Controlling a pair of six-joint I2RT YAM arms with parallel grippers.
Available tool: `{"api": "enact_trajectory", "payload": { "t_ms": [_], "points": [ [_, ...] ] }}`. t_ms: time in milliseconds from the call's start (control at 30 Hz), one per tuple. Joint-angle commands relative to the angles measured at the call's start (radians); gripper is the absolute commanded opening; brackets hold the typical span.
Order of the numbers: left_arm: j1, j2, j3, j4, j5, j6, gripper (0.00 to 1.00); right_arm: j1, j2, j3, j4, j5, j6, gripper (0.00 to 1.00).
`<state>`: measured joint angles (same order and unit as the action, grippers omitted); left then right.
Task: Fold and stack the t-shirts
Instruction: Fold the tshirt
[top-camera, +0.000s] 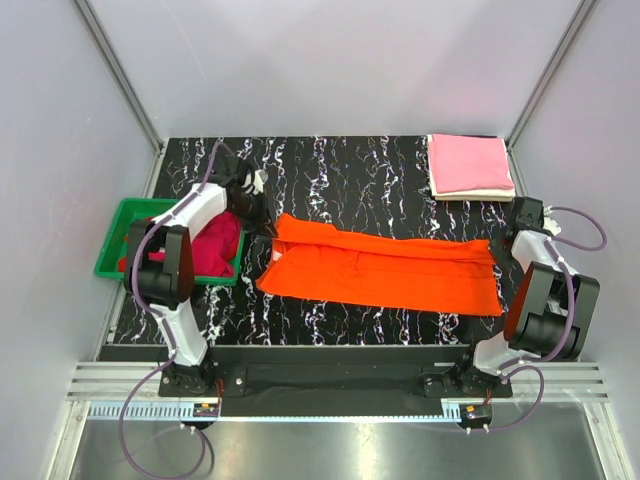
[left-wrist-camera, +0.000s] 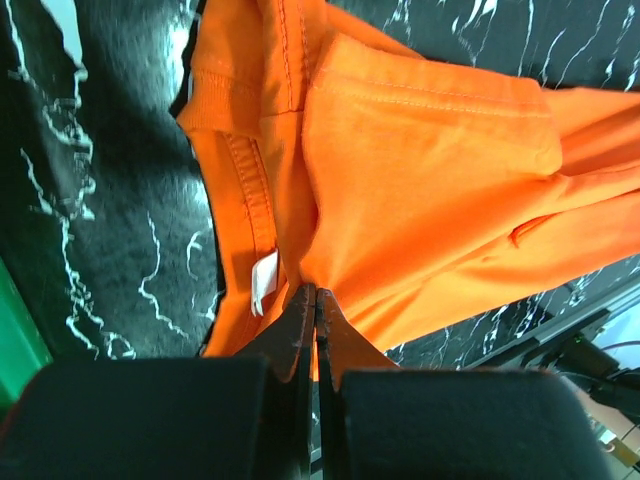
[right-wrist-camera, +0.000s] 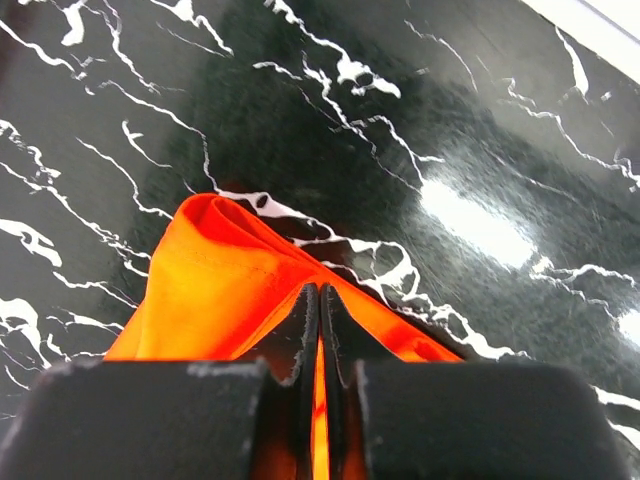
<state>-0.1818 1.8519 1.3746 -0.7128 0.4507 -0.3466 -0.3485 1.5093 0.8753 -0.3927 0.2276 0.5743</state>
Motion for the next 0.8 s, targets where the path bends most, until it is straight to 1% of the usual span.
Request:
{"api": "enact_trajectory", "payload": {
  "t_ms": [0, 33, 67, 100, 133, 167, 200, 267, 333, 400, 433, 500, 533, 633, 767],
  "points": [
    [-0.004, -0.062, -0.017, -0.016, -0.035, 0.038, 0.00, -0.012, -0.035, -0.001, -0.034, 0.068, 0.032, 0.05],
    [-0.011, -0.060, -0.025, -0.017, -0.029, 0.040, 0.00, -0.012, -0.031, 0.002, -0.053, 0.073, 0.033, 0.07],
    [-0.018, -0.057, -0.029, -0.017, -0.023, 0.043, 0.00, -0.012, -0.029, 0.013, -0.066, 0.082, 0.036, 0.14],
    [-0.024, -0.057, -0.032, -0.019, -0.018, 0.053, 0.00, -0.012, -0.031, 0.020, -0.081, 0.088, 0.036, 0.18],
    [-0.039, -0.059, -0.038, -0.023, -0.020, 0.058, 0.00, -0.012, -0.034, 0.028, -0.113, 0.095, 0.036, 0.23],
    [-0.047, -0.057, -0.039, -0.027, -0.024, 0.063, 0.00, -0.012, -0.040, 0.043, -0.129, 0.104, 0.036, 0.33],
    [-0.053, -0.057, -0.039, -0.030, -0.029, 0.069, 0.00, -0.012, -0.053, 0.051, -0.142, 0.101, 0.036, 0.37],
    [-0.073, -0.053, -0.034, -0.036, -0.027, 0.074, 0.00, -0.012, -0.069, 0.066, -0.179, 0.090, 0.041, 0.42],
    [-0.091, -0.049, -0.031, -0.042, -0.035, 0.077, 0.00, -0.012, -0.096, 0.071, -0.193, 0.078, 0.041, 0.43],
    [-0.099, -0.046, -0.028, -0.048, -0.062, 0.080, 0.00, -0.012, -0.124, 0.073, -0.199, 0.032, 0.047, 0.42],
    [-0.104, -0.048, -0.025, -0.057, -0.073, 0.081, 0.00, -0.012, -0.130, 0.074, -0.196, -0.020, 0.044, 0.41],
    [-0.110, -0.052, -0.022, -0.071, -0.110, 0.084, 0.00, -0.012, -0.133, 0.074, -0.199, -0.062, 0.055, 0.41],
    [-0.110, -0.056, -0.022, -0.074, -0.124, 0.087, 0.00, -0.012, -0.132, 0.079, -0.202, -0.110, 0.059, 0.41],
    [-0.123, -0.065, -0.011, -0.094, -0.174, 0.097, 0.00, -0.012, -0.100, 0.091, -0.236, -0.158, 0.073, 0.41],
    [-0.139, -0.076, -0.017, -0.102, -0.228, 0.094, 0.00, -0.012, -0.041, 0.105, -0.290, -0.169, 0.117, 0.40]
  ]
}}
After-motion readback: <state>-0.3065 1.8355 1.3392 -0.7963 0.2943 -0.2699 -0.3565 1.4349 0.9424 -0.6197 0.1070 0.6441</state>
